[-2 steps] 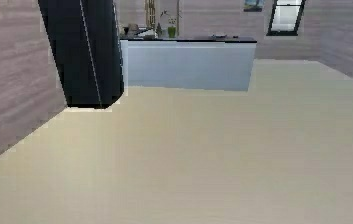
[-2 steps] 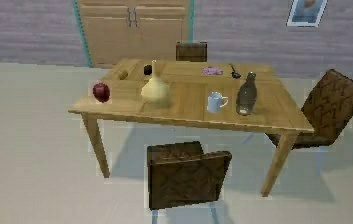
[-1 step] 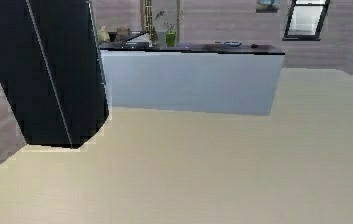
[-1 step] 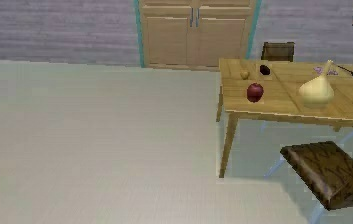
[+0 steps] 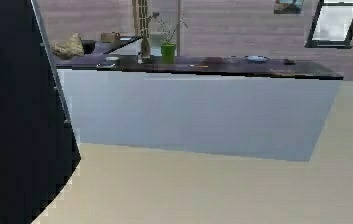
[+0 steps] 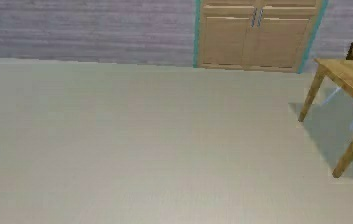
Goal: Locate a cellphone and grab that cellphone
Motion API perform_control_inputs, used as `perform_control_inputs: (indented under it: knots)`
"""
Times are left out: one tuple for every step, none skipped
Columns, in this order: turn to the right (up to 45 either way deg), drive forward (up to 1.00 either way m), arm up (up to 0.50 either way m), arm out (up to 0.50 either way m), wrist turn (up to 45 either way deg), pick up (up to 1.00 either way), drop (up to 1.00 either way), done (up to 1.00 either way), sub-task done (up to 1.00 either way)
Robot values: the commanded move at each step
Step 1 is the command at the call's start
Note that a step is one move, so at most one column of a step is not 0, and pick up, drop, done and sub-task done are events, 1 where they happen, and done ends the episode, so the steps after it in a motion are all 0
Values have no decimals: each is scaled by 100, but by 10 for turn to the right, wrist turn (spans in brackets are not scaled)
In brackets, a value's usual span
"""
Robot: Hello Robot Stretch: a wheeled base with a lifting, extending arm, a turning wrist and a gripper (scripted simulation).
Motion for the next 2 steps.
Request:
perform_control_inputs:
  knots:
    - [0,100,0,0,0,0,0,0,0]
    - [0,30,0,0,0,0,0,0,0]
